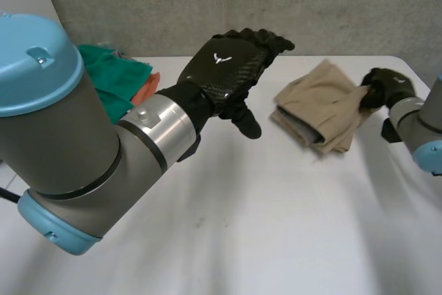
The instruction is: Fold the laundry.
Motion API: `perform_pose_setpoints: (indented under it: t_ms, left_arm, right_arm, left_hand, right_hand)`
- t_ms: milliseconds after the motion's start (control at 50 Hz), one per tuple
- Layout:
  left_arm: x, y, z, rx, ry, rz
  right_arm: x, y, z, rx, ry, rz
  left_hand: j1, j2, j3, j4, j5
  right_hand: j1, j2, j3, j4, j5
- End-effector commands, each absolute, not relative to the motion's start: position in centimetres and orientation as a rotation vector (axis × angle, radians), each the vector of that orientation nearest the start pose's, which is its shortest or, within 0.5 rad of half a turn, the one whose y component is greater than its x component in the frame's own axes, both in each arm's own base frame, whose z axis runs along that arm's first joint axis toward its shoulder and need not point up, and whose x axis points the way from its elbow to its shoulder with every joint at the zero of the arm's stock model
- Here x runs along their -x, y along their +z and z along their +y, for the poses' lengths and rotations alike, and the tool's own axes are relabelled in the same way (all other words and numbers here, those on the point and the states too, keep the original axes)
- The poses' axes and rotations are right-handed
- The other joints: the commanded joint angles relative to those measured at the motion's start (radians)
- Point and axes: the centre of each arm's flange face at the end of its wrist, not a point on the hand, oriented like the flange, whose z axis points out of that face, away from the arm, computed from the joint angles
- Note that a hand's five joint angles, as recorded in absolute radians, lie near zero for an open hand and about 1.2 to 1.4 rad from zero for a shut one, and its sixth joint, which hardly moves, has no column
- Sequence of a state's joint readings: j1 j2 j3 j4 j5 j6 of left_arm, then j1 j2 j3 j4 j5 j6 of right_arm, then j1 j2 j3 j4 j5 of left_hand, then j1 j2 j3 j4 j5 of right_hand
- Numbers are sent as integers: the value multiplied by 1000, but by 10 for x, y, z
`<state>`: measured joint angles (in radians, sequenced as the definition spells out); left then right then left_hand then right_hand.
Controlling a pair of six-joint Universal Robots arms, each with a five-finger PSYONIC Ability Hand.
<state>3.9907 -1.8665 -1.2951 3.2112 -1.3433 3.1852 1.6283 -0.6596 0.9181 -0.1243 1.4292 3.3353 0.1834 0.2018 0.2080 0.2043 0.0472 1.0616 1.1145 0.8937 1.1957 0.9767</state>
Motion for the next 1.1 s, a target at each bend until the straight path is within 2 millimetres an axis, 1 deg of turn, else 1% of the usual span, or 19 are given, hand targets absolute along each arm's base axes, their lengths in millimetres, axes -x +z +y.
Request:
perform_pose_setpoints:
  t_ms: [20, 80, 260, 440, 460, 480, 500, 520, 540, 720, 800, 820, 880, 900, 960, 980, 1040, 1060, 1100]
  left_arm:
    - [374, 301, -185, 871, 1713, -1573]
    - [380, 298, -184, 879, 1702, -1570]
    - [386, 300, -174, 885, 1675, -1547]
    - [386, 303, -170, 863, 1655, -1541]
    - [387, 302, -170, 864, 1650, -1541]
    - [387, 302, -169, 864, 1650, -1541]
    - [387, 302, -168, 866, 1648, -1539]
    - [388, 303, -167, 867, 1647, -1536]
    - [388, 303, -166, 869, 1645, -1534]
    - [387, 305, -162, 873, 1644, -1529]
    - [384, 312, -160, 867, 1659, -1512]
    - [384, 313, -160, 866, 1661, -1509]
    - [381, 319, -161, 851, 1681, -1501]
    - [380, 321, -162, 847, 1687, -1498]
    - [373, 329, -171, 831, 1738, -1490]
    - [370, 330, -177, 821, 1753, -1500]
    - [347, 336, -214, 750, 1845, -1553]
    - [331, 339, -237, 701, 1906, -1587]
    - [312, 342, -261, 653, 1972, -1628]
  right_arm:
    - [-105, 136, -520, -344, -1964, 2173]
    - [-68, 130, -536, -481, -2051, 2174]
    - [-19, 129, -552, -585, -2167, 2130]
    - [-20, 118, -553, -514, -2098, 2148]
    - [-20, 117, -552, -517, -2089, 2155]
    - [-20, 116, -551, -519, -2081, 2166]
    - [-19, 118, -550, -519, -2080, 2179]
    - [-19, 119, -550, -517, -2082, 2184]
    - [-17, 120, -550, -513, -2085, 2192]
    - [-12, 179, -531, -391, -2244, 2341]
    - [-11, 218, -513, -333, -2410, 2447]
    - [-12, 237, -506, -295, -2497, 2423]
    - [-26, 259, -497, -183, -2612, 2317]
    - [-47, 269, -488, -58, -2648, 2221]
    - [-88, 281, -469, 188, -2656, 2027]
    - [-116, 285, -454, 373, -2630, 1894]
    - [-151, 278, -427, 620, -2537, 1754]
    - [-170, 271, -408, 753, -2457, 1695]
    - [-188, 262, -386, 872, -2368, 1655]
  left_hand:
    - [7, -12, -18, -14, -32]
    - [10, -9, -15, -11, -29]
    - [13, -6, -12, -8, -26]
    - [10, -9, -15, -11, -29]
    - [10, -9, -15, -11, -29]
    - [10, -9, -15, -11, -29]
    - [10, -9, -15, -11, -29]
    - [10, -9, -15, -11, -29]
    - [10, -9, -15, -11, -29]
    - [12, -6, -12, -8, -26]
    - [13, -6, -12, -8, -26]
    - [13, -6, -12, -8, -26]
    - [7, -12, -18, -14, -32]
    - [7, -12, -18, -14, -32]
    - [4, -15, -21, -17, -35]
    - [4, -15, -21, -17, -35]
    - [4, -15, -21, -17, -35]
    - [4, -15, -21, -17, -35]
    - [4, -15, -21, -17, -35]
  right_hand:
    - [335, 282, 503, 201, 245]
    - [335, 282, 503, 201, 245]
    - [335, 282, 503, 201, 245]
    - [335, 282, 503, 201, 245]
    - [211, 158, 379, 77, 121]
    - [-99, -151, 69, -233, -188]
    - [-715, -768, -547, -849, -805]
    - [-887, -940, -719, -1021, -977]
    - [-887, -940, -719, -1021, -977]
    - [-887, -940, -719, -1021, -977]
    - [-887, -940, -719, -1021, -977]
    - [-887, -940, -719, -1021, -977]
    - [-887, -940, -719, -1021, -977]
    - [-887, -940, -719, -1021, -977]
    - [-887, -940, -719, -1021, -977]
    - [-887, -940, -719, -1021, -977]
    - [-887, -940, -719, -1021, -977]
    - [-887, -940, -719, -1021, -977]
    - [-887, -940, -719, -1021, -977]
